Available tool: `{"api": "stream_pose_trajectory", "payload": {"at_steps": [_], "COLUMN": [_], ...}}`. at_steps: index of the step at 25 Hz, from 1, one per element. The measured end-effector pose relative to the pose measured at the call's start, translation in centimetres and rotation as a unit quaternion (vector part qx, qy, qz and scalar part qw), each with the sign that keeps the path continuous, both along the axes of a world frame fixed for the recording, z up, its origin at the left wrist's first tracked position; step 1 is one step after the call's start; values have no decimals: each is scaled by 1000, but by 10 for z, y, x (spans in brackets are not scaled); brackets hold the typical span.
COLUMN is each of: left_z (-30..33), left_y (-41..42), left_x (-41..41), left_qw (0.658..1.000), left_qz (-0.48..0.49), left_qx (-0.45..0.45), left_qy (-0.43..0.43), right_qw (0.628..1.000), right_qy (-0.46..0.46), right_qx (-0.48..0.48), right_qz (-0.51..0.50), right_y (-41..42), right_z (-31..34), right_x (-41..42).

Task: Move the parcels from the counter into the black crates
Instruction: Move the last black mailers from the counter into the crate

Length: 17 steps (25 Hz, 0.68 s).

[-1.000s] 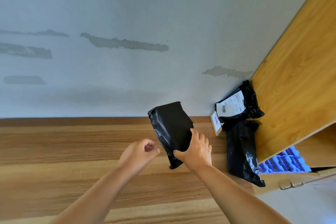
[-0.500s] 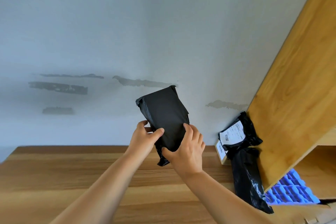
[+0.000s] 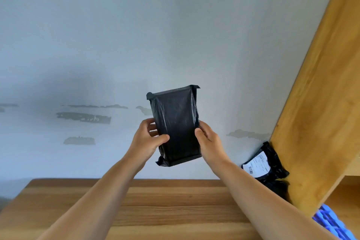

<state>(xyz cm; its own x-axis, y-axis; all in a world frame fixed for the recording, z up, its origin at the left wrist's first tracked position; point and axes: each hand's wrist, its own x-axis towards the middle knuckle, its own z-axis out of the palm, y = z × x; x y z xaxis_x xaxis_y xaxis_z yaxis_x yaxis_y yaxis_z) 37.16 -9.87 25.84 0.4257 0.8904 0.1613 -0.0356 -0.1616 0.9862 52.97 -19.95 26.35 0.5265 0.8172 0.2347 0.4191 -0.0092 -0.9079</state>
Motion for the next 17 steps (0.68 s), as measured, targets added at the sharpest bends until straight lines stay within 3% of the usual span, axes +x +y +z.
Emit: {"api": "stream_pose_trajectory", "payload": {"at_steps": [6,9,11,14,17], "left_z": [17,16,17,14,11], "left_y": [4,11,12,4,-2], "left_x": [-11,-11,-13,-17,-18], "left_qw": [995,974,966,996,992], "left_qz": [-12,46,44,-44,-93], "left_qx": [87,163,168,23,-79], "left_qy": [41,147,191,74,-39], "right_qw": [972,938,925,920,914], "right_qy": [226,333,361,361,372], "right_qx": [-18,-31,-65,-101,-114], "right_qz": [60,89,105,111,113], "right_y": [-2,1,1,-2,-7], "right_z": [30,32,32,31,28], "right_x": [3,8,12,20,27]}}
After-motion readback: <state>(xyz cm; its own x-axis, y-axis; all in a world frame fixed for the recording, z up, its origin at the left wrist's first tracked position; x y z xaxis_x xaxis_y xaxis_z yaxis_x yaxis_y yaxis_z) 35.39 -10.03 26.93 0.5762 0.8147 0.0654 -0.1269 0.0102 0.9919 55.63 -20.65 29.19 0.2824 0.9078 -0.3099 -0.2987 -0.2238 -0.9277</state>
